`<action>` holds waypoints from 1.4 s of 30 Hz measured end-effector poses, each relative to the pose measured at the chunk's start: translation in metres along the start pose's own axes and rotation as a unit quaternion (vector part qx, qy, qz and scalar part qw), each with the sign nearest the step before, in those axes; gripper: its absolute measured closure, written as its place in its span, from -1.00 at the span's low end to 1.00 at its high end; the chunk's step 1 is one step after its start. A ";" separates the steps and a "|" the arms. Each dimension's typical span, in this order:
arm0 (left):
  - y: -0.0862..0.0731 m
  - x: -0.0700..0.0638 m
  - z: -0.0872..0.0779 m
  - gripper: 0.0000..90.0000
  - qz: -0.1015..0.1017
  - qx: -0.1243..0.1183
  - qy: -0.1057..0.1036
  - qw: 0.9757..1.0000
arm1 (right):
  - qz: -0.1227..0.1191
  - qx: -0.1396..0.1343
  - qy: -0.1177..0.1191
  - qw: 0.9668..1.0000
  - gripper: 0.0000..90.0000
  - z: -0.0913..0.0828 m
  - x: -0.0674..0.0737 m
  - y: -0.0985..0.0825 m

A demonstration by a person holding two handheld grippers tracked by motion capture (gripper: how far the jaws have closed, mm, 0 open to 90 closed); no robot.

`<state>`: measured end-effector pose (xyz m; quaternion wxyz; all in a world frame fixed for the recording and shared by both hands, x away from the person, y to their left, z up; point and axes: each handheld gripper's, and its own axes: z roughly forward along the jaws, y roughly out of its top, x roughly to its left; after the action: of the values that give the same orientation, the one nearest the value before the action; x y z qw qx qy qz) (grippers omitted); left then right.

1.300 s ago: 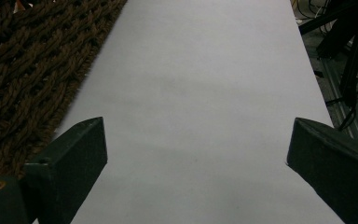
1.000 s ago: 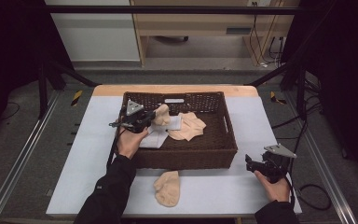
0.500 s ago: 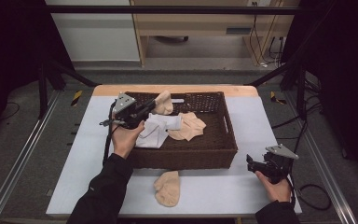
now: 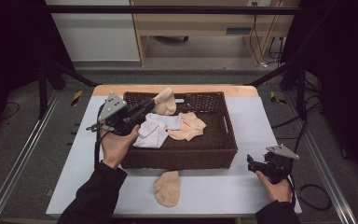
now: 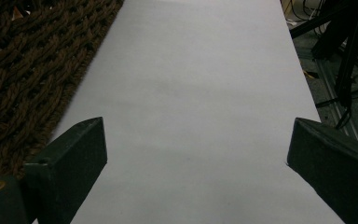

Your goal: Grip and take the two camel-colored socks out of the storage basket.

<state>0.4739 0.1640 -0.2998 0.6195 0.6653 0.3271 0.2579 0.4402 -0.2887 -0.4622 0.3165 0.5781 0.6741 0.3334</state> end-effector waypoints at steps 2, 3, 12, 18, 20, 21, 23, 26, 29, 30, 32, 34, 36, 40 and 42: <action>0.004 -0.007 -0.011 0.86 0.007 -0.007 -0.010 1.000 | 0.001 0.000 0.001 1.000 -0.89 0.000 0.000 0.000; 0.005 -0.010 -0.015 0.86 0.009 -0.007 -0.014 1.000 | 0.001 0.000 0.001 1.000 -0.89 0.000 0.000 0.000; 0.004 -0.029 -0.044 0.85 0.028 -0.022 -0.045 0.998 | 0.000 0.000 0.000 1.000 -0.89 -0.001 0.000 0.000; -0.004 -0.040 -0.060 0.85 0.030 -0.019 -0.057 0.998 | 0.000 0.001 -0.001 1.000 -0.89 -0.001 -0.001 -0.001; -0.008 -0.042 -0.066 0.86 0.034 -0.015 -0.060 0.998 | 0.000 0.001 -0.001 1.000 -0.89 -0.001 -0.001 -0.001; -0.011 -0.045 -0.071 0.86 0.034 -0.015 -0.064 0.997 | -0.003 0.001 -0.002 1.000 -0.89 -0.001 0.000 -0.001; -0.014 -0.047 -0.075 0.86 0.035 -0.013 -0.065 0.997 | -0.004 0.001 -0.002 1.000 -0.89 -0.001 0.000 -0.001; -0.020 -0.050 -0.081 0.85 0.038 -0.009 -0.069 0.997 | -0.004 0.001 -0.002 1.000 -0.89 -0.001 0.000 -0.001; -0.027 -0.052 -0.088 0.85 0.035 -0.006 -0.074 0.997 | -0.007 0.001 -0.003 1.000 -0.89 -0.001 0.000 -0.001; -0.030 -0.053 -0.089 0.85 0.033 -0.004 -0.076 0.997 | -0.007 0.001 -0.003 1.000 -0.89 -0.001 0.000 -0.001; -0.036 -0.054 -0.091 0.85 0.029 0.003 -0.080 0.996 | -0.007 0.002 -0.004 1.000 -0.89 -0.001 0.000 -0.001; -0.043 -0.055 -0.092 0.85 0.025 0.008 -0.083 0.996 | -0.007 0.003 -0.003 1.000 -0.89 -0.001 0.000 -0.001; -0.050 -0.056 -0.093 0.85 0.022 0.017 -0.084 0.996 | -0.007 0.003 -0.003 1.000 -0.88 -0.001 0.001 -0.001; -0.062 -0.058 -0.095 0.85 0.022 0.035 -0.088 0.995 | -0.007 0.002 -0.003 1.000 -0.88 -0.001 0.000 -0.001; -0.071 -0.059 -0.096 0.85 0.020 0.047 -0.087 0.995 | -0.007 0.002 -0.003 1.000 -0.89 -0.001 0.000 -0.001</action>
<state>0.3552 0.1838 -0.3569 0.6082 0.7203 0.2704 0.1952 0.4388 -0.2886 -0.4626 0.3195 0.5753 0.6779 0.3278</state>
